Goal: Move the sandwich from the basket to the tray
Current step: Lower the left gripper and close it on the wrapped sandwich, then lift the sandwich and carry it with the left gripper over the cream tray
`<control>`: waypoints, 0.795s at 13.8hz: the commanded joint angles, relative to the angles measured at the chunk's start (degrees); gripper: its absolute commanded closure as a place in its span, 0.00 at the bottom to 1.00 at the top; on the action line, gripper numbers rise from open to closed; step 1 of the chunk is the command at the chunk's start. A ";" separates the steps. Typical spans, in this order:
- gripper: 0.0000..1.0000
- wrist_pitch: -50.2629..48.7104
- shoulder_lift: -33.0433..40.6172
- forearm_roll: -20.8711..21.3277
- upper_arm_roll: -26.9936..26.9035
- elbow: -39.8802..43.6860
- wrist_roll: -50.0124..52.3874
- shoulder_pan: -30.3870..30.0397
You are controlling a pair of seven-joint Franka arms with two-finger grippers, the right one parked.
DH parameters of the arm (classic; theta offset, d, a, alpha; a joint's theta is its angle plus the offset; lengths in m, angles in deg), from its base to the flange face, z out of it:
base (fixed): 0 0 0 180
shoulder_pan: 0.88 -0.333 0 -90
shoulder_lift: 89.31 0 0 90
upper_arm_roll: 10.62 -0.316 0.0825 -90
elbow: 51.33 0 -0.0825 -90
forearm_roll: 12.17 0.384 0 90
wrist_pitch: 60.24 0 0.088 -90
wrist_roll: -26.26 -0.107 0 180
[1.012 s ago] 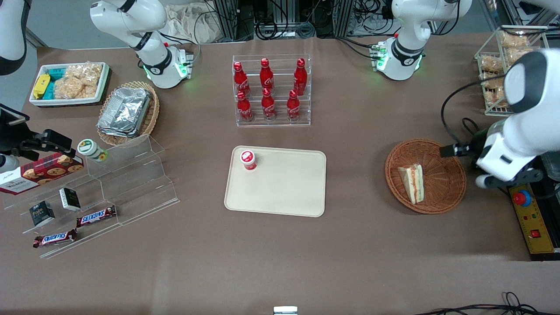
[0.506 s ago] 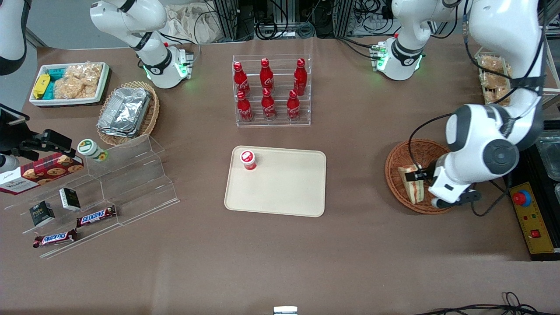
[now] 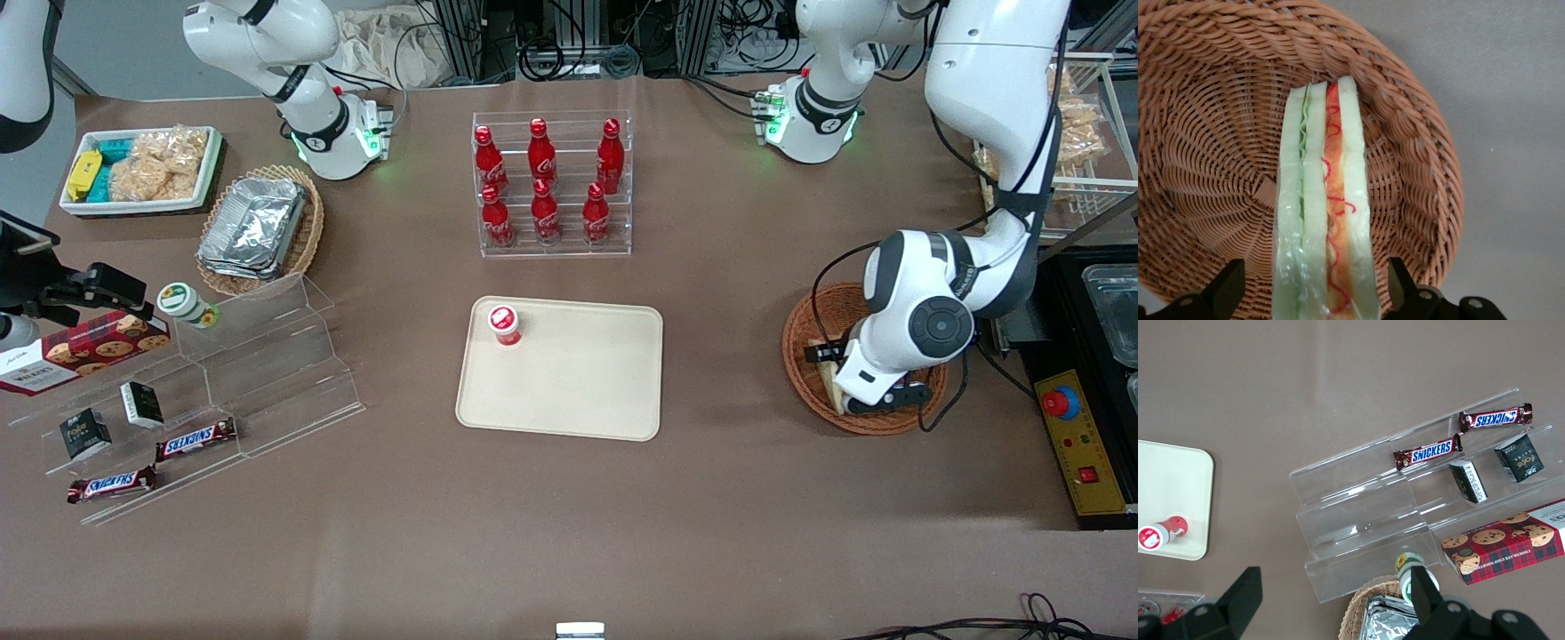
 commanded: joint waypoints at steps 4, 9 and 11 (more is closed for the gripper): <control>0.97 -0.59 1.59 1.20 -0.24 1.30 2.72 0.28; 1.00 -18.30 3.26 0.85 -0.06 16.64 1.67 0.46; 1.00 -27.54 3.26 0.85 2.21 24.91 0.44 0.46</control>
